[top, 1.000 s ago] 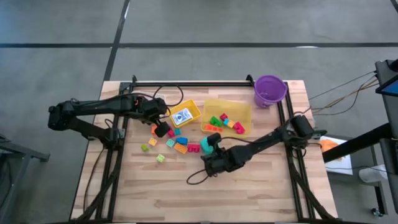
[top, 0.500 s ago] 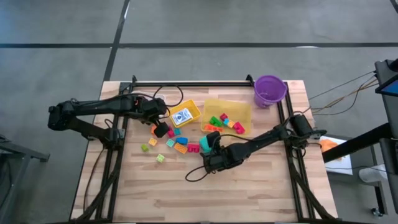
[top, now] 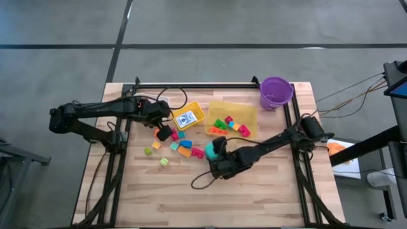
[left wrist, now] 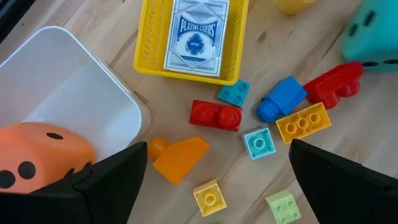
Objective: Pick & Place Toys
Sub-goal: Put the blue dice into the white bin
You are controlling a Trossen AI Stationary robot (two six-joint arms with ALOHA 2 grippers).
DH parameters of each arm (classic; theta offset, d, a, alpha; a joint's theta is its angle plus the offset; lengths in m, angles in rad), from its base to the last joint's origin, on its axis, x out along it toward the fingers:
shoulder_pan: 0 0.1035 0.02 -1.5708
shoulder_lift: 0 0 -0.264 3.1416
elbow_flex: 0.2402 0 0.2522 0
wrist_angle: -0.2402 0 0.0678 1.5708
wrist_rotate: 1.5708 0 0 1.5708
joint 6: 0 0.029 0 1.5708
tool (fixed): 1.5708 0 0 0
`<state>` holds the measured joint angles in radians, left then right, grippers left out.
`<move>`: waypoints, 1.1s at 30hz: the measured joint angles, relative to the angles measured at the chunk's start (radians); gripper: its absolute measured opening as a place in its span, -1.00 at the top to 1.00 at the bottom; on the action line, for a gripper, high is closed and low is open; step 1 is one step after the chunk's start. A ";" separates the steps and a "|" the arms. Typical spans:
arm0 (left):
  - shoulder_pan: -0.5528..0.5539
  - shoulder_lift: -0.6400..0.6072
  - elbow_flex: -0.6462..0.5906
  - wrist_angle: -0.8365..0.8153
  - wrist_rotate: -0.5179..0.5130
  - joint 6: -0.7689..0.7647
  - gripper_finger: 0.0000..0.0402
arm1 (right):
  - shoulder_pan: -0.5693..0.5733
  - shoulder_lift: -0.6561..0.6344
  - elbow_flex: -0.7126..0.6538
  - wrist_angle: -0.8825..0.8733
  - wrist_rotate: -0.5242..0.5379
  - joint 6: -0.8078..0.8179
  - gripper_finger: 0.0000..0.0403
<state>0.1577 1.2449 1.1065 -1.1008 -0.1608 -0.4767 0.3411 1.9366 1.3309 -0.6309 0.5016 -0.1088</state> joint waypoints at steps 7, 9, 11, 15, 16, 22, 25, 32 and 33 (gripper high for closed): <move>0.000 0.000 0.000 -0.003 0.000 0.000 -0.93 | 0.081 -0.002 0.000 0.014 -0.006 0.032 0.10; 0.000 0.000 0.000 -0.001 0.000 0.000 -0.93 | 0.104 -0.009 0.000 0.019 -0.018 0.057 0.10; 0.000 0.000 0.000 0.000 0.000 0.001 -0.93 | 0.119 -0.013 0.000 0.025 -0.024 0.092 0.10; -0.005 0.000 0.000 0.014 0.000 0.048 -0.93 | 0.139 -0.018 0.000 0.051 -0.024 0.152 0.17; -0.010 0.000 -0.004 0.024 0.001 0.051 -0.93 | 0.143 -0.019 0.000 0.053 -0.023 0.163 0.20; -0.024 0.000 -0.091 0.195 0.216 -0.132 -0.93 | 0.147 -0.021 0.000 0.062 0.001 0.200 0.21; -0.047 0.000 -0.168 0.340 0.354 -0.186 -0.93 | 0.147 -0.025 0.000 0.095 0.019 0.192 0.22; -0.104 -0.032 -0.242 0.528 0.359 -0.171 -0.93 | 0.172 -0.039 0.028 0.118 0.098 0.170 0.23; -0.116 -0.045 -0.244 0.539 0.343 -0.161 -0.93 | 0.174 -0.041 0.031 0.118 0.101 0.179 0.23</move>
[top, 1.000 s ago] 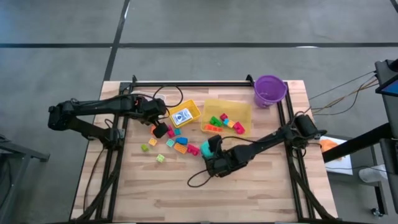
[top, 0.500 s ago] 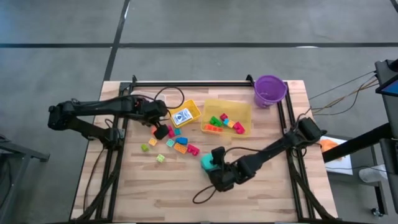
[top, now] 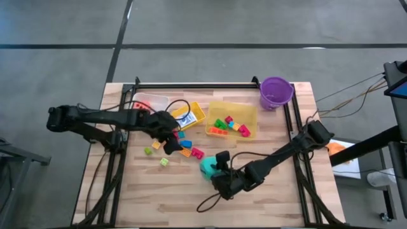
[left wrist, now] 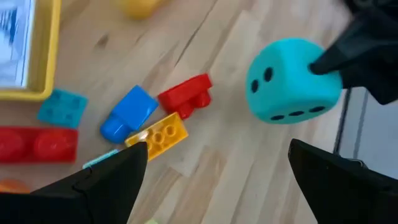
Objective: Pick & Place Toys
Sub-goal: Put the blue dice into the white bin
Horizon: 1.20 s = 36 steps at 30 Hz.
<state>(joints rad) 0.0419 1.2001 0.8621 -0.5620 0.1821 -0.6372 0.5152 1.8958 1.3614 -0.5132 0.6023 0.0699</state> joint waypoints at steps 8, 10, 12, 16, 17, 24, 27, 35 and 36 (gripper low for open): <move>-0.146 -0.108 -0.005 0.098 -0.172 0.125 -0.93 | 0.026 -0.020 0.040 0.005 0.102 0.104 0.27; -0.189 -0.128 -0.010 0.139 -0.199 0.149 -0.93 | 0.029 -0.030 0.043 0.020 0.108 0.109 0.27; -0.231 -0.147 -0.028 0.196 -0.214 0.178 -0.93 | 0.031 -0.046 0.043 0.036 0.108 0.111 0.27; -0.333 -0.173 -0.096 0.349 -0.256 0.219 -0.93 | 0.034 -0.090 0.042 0.083 0.109 0.114 0.27; -0.361 -0.176 -0.115 0.392 -0.260 0.233 -0.93 | 0.037 -0.102 0.042 0.091 0.108 0.114 0.27; -0.503 -0.175 -0.182 0.574 -0.389 0.333 -0.93 | 0.055 -0.161 0.041 0.215 0.079 0.064 0.29; -0.505 -0.174 -0.182 0.578 -0.427 0.325 -0.93 | 0.057 -0.169 0.041 0.293 0.054 0.008 0.31; -0.503 -0.138 -0.180 0.651 -0.426 0.197 -0.93 | 0.052 -0.167 0.041 0.343 0.050 -0.077 0.38; -0.500 -0.132 -0.180 0.657 -0.421 0.165 -0.93 | 0.051 -0.167 0.041 0.351 0.050 -0.100 0.38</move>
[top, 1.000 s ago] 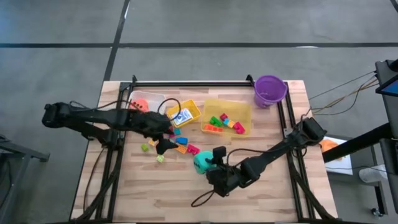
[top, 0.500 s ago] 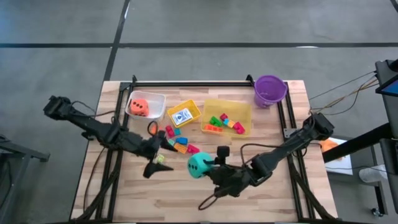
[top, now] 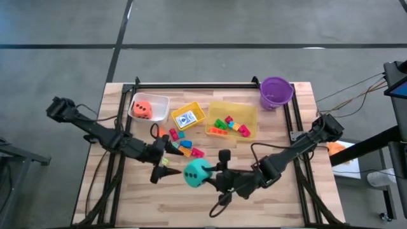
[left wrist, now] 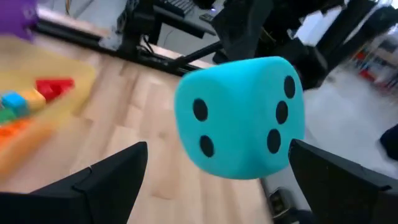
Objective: Pick & Place Toys
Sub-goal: Put the blue dice into the white bin
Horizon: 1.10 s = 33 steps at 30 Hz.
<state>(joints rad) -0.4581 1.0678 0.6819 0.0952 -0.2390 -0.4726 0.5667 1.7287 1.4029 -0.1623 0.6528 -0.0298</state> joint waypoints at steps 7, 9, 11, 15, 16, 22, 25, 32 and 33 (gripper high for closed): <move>0.025 0.017 0.010 0.067 0.097 -0.101 -0.93 | -0.007 0.002 0.000 0.019 -0.024 -0.057 0.41; 0.039 0.017 0.010 0.066 0.098 -0.131 -0.93 | -0.007 0.002 0.000 0.023 -0.029 -0.060 0.41; 0.050 0.020 0.010 0.062 0.098 -0.154 -0.93 | -0.007 0.002 0.000 0.023 -0.029 -0.061 0.42; 0.054 0.050 0.013 0.066 0.102 -0.156 -0.93 | -0.012 0.002 0.000 0.023 -0.025 -0.070 0.42; 0.054 0.062 0.017 0.066 0.102 -0.151 -0.93 | -0.014 0.002 0.000 0.024 -0.025 -0.074 0.43; 0.054 0.114 0.034 0.099 0.147 -0.116 -0.93 | -0.031 0.002 0.000 0.039 -0.025 -0.086 0.44; 0.054 0.122 0.042 0.109 0.150 -0.083 -0.93 | -0.033 0.002 0.000 0.043 -0.028 -0.096 0.47; 0.054 0.121 0.039 0.155 0.199 -0.032 -0.93 | -0.032 0.003 0.000 0.089 -0.037 -0.156 0.48; 0.054 0.121 0.039 0.155 0.198 -0.032 -0.93 | -0.034 0.004 0.000 0.096 -0.038 -0.162 0.49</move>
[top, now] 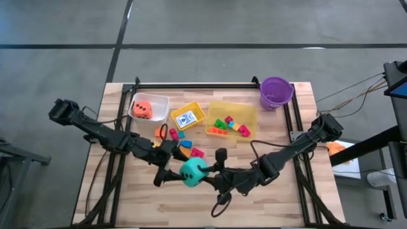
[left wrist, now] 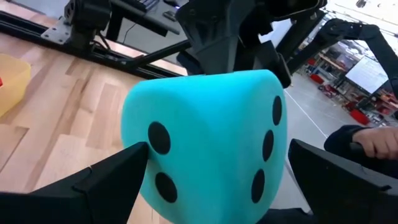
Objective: Pick & Place Toys
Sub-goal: Put the blue dice into the white bin
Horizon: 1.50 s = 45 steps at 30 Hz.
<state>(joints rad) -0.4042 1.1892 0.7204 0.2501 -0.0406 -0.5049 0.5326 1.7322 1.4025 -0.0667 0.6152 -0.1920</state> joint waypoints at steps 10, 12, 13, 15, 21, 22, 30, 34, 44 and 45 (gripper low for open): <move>0.000 0.000 -0.001 -0.003 -0.039 0.000 -0.92 | -0.024 0.000 0.000 0.030 -0.041 -0.012 0.54; 0.000 0.000 -0.001 -0.003 -0.041 0.008 -0.88 | -0.026 0.000 0.000 0.032 -0.042 -0.014 0.54; 0.000 0.000 -0.001 -0.003 -0.041 0.010 -0.84 | -0.026 0.000 0.000 0.031 -0.042 -0.014 0.54; 0.000 0.000 -0.001 -0.003 -0.041 0.020 -0.72 | -0.026 0.000 0.000 0.032 -0.043 -0.017 0.54; 0.000 0.000 -0.001 0.004 -0.006 0.055 -0.16 | -0.026 0.000 0.000 0.036 -0.048 -0.023 0.54; 0.000 0.000 -0.001 0.007 0.000 0.056 -0.04 | -0.026 0.000 0.000 0.038 -0.048 -0.022 0.54; 0.001 0.000 -0.001 0.035 0.036 0.056 0.15 | -0.026 0.000 0.000 0.046 -0.048 -0.017 0.54; 0.001 0.001 -0.001 0.027 0.030 0.017 0.17 | -0.026 0.000 -0.001 0.050 -0.048 -0.017 0.53; 0.000 0.000 -0.001 -0.017 -0.002 -0.028 0.19 | -0.028 0.000 -0.005 0.021 -0.070 0.036 0.31; 0.000 0.000 -0.001 -0.019 -0.005 -0.031 0.19 | -0.029 0.001 -0.005 0.017 -0.069 0.041 0.25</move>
<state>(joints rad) -0.4042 1.1889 0.7197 0.2307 -0.0454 -0.5357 0.5032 1.7329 1.3971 -0.0495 0.5457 -0.1508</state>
